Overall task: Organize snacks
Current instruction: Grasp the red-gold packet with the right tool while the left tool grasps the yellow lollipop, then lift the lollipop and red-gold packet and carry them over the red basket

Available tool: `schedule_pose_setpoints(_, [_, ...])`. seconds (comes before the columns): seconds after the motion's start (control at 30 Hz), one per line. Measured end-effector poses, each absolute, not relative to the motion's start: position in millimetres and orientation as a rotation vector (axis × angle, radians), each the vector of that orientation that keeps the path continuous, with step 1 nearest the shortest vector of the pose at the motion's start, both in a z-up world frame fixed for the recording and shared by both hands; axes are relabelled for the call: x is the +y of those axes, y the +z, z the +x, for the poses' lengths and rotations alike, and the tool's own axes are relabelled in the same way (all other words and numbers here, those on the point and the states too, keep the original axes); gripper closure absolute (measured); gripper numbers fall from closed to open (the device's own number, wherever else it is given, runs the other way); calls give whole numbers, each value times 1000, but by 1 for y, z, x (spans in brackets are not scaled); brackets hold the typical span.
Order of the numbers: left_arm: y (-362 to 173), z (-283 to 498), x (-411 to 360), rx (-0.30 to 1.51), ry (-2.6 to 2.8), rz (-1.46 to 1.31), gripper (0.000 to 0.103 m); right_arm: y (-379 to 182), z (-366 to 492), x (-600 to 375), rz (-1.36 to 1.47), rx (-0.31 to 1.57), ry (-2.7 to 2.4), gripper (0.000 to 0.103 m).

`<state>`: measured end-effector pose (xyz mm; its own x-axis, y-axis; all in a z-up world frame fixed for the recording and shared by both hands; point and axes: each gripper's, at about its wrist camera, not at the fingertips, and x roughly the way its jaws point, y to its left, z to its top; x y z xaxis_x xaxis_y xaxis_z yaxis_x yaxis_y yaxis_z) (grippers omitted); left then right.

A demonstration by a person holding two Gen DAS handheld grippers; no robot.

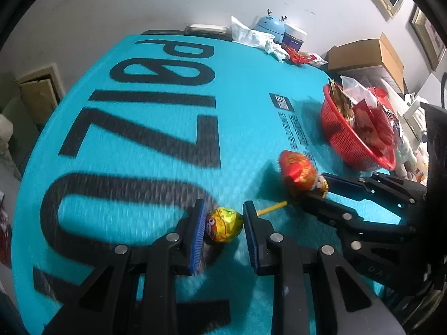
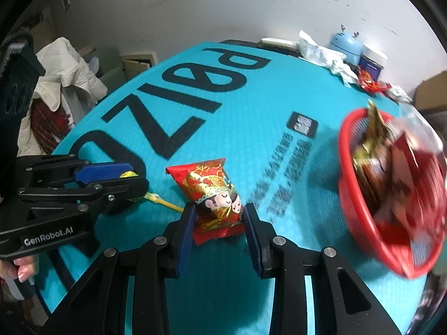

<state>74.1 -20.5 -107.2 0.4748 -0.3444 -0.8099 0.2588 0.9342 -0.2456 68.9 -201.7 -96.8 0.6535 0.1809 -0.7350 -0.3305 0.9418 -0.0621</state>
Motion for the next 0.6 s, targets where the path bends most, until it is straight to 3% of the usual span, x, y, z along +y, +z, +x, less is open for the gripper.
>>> schedule_pose_setpoints(0.37, [-108,34,-28,1025,-316,-128,76,-104,36,-218,-202,828,301,68])
schedule_pose_setpoints(0.6, [-113,15,-40,1032,-330,-78,69,-112,34,-228,-175,863,319,56])
